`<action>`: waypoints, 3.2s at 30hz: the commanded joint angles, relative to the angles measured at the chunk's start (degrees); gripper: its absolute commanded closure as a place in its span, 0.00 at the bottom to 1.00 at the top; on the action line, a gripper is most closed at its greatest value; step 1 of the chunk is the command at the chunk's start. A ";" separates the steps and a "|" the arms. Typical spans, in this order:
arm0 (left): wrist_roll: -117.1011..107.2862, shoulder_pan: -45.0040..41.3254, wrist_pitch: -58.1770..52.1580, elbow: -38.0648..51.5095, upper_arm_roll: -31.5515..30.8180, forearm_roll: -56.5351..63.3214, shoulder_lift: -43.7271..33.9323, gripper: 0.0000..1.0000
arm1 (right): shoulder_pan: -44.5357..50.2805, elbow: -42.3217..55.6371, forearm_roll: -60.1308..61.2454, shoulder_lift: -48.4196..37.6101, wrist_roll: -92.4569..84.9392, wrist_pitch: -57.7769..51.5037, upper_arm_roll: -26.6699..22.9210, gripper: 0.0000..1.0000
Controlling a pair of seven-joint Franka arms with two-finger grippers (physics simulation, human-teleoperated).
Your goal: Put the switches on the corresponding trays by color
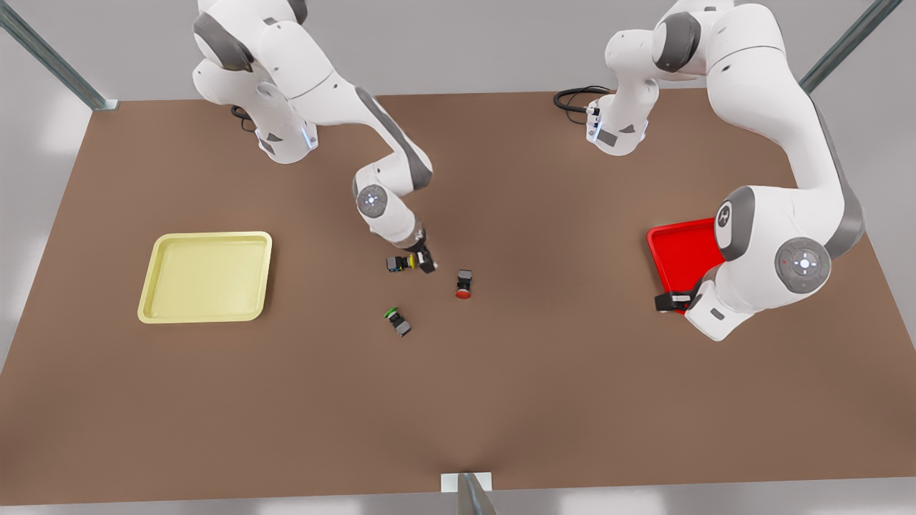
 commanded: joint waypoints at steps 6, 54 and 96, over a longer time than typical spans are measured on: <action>-0.01 0.12 0.17 0.26 0.09 0.15 -0.09 0.00 | -1.51 -1.30 -0.09 0.73 -0.71 0.08 -3.86 0.00; -0.09 -0.32 2.72 0.35 -0.61 -0.20 -0.27 0.00 | -1.16 -8.95 11.43 0.20 -10.38 6.85 -3.69 0.38; -0.18 -0.23 2.72 0.26 -0.61 -0.47 -0.36 0.00 | -1.95 -8.77 11.34 -0.50 -12.75 6.06 -3.60 0.45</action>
